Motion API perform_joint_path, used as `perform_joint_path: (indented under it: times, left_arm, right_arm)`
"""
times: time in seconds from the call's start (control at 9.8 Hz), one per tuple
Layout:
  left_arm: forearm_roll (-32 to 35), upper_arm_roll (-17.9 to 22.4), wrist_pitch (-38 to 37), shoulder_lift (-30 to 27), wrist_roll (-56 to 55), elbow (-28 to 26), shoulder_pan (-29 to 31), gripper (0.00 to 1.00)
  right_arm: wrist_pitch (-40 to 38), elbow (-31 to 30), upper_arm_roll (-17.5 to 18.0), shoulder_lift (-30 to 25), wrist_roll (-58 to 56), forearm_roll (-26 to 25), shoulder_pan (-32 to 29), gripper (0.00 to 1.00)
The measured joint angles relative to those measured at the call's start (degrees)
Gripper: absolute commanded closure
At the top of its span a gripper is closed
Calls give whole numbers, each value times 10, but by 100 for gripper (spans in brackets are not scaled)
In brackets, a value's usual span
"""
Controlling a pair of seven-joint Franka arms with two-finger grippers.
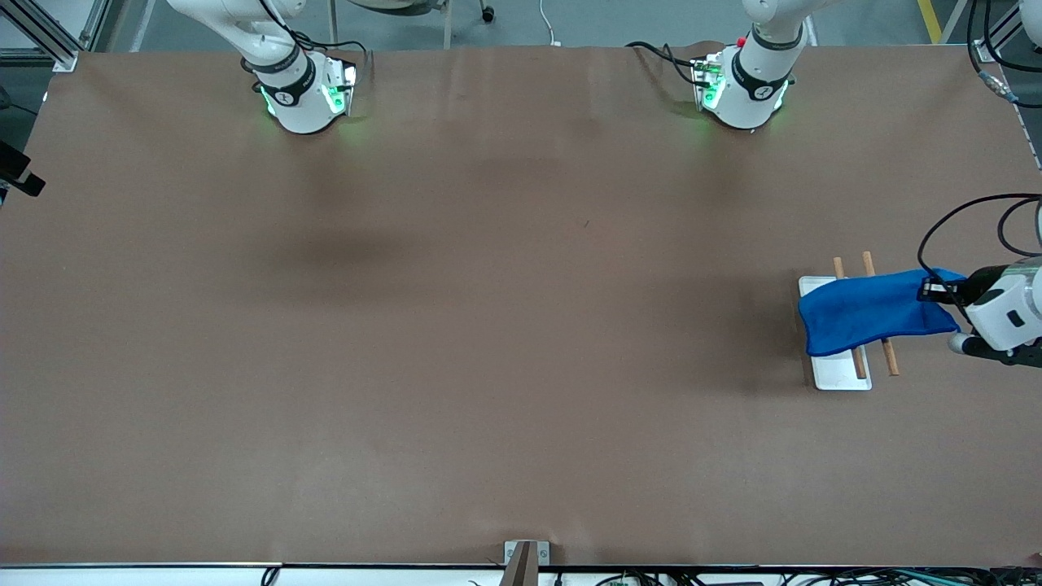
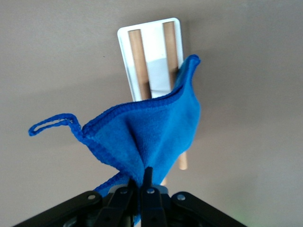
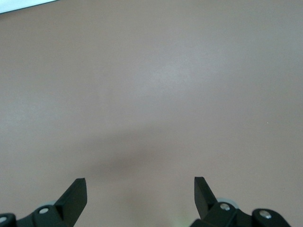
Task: Right arm passes towel to left arm to hang
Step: 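Drape the towel over the wooden dowels with the left gripper, then open the left gripper to release the towel on the dowels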
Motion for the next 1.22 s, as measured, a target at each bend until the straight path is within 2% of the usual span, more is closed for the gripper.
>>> perform_joint_path:
  times: [0.31,0.41,0.51,0.61,0.71,1.02,1.22]
  left_arm:
    - [3,0,29,30,39,0,32,97]
    - [3,0,36,39,39,0,36,94]
    - [3,0,40,43,39,0,40,86]
    - [3,0,42,45,39,1,43,56]
    - [3,0,42,46,39,1,46,1]
    - [3,0,43,51,39,2,48,0]
    - [3,-5,39,49,38,25,48,0]
  right_arm:
    - [6,0,0,1,-13,0,0,0]
    - [6,0,0,1,-14,0,0,0]
    - [6,0,0,1,-14,0,0,0]
    - [6,0,0,1,-15,0,0,0]
    - [6,0,0,2,-15,0,0,0]
    - [6,0,0,2,-15,0,0,0]
    - [6,0,-2,2,-15,0,3,0]
